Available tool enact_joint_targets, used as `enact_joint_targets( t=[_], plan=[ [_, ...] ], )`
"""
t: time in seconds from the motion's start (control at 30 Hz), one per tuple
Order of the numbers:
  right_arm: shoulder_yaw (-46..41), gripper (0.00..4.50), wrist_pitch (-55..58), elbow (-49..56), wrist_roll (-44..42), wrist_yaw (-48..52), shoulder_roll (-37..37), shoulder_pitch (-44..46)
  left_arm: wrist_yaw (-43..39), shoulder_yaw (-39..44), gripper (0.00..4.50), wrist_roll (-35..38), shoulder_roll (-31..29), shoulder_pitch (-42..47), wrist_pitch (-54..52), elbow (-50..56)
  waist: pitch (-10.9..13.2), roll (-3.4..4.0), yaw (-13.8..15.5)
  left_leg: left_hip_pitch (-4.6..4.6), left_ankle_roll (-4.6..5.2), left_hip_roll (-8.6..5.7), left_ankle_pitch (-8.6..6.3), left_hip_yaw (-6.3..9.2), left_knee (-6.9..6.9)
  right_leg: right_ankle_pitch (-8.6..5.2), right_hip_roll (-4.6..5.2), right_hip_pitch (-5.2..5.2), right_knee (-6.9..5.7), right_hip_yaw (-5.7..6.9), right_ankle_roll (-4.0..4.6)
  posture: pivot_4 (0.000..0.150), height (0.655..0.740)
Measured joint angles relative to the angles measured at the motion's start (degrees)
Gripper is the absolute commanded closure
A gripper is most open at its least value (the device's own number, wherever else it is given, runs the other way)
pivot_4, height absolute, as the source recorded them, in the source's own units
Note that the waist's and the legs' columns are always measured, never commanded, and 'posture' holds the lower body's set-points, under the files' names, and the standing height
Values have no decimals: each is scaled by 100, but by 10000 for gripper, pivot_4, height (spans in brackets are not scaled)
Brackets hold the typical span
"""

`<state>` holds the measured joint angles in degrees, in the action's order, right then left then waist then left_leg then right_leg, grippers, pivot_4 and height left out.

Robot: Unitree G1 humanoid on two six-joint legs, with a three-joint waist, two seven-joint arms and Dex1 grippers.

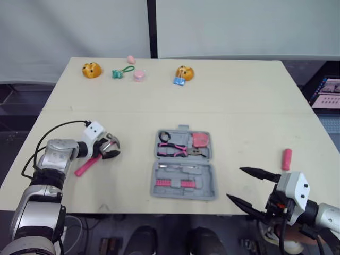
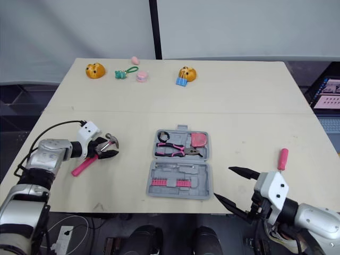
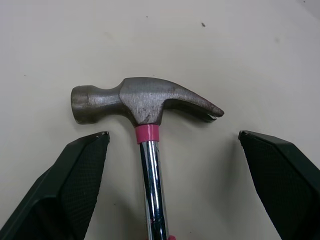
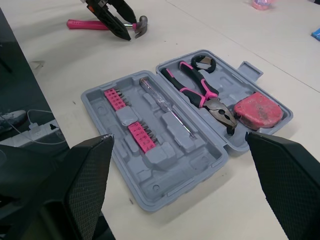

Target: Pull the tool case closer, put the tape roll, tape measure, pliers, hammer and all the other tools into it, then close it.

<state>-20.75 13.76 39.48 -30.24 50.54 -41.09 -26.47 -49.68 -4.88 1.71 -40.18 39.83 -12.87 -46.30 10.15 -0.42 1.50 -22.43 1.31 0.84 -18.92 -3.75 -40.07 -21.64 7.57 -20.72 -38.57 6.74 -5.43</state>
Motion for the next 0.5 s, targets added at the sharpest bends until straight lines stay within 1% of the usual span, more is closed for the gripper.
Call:
enact_joint_targets(
  t=[0.2,0.23,0.27,0.33,0.43,0.5],
  plan=[
    [-42,0,24,94,-4,-29,0,-27,6,-1,258,-92,22,84,170,-211,-1,-1,0,1,0,0,0,0,0,0,0,0,0,0,0,1500,6677],
    [-48,0,34,94,-4,-37,0,-27,6,-1,2632,-103,36,107,180,-243,-1,-1,0,1,0,0,0,0,0,0,0,0,1,0,0,1500,6677],
    [-50,0,37,94,-4,-45,0,-23,8,-1,5392,-119,53,136,188,-280,-1,-1,0,1,0,0,0,0,0,0,0,0,1,0,0,1500,6677],
    [-52,0,55,94,-7,-62,-1,-8,52,3,12364,-157,78,206,204,-377,-1,-2,1,0,0,0,0,0,-1,0,0,0,1,0,0,1500,6677],
    [-98,0,128,94,-10,-77,-1,2,96,5,28499,-206,84,248,214,-430,-1,-2,2,0,0,-1,0,-1,0,0,1,0,-2,0,0,1500,6677],
    [-155,0,142,94,-12,-81,-1,2,120,14,37991,-216,96,257,231,-462,-1,-2,3,0,0,-1,0,0,0,0,1,0,-2,0,0,1500,6677]
  ],
)
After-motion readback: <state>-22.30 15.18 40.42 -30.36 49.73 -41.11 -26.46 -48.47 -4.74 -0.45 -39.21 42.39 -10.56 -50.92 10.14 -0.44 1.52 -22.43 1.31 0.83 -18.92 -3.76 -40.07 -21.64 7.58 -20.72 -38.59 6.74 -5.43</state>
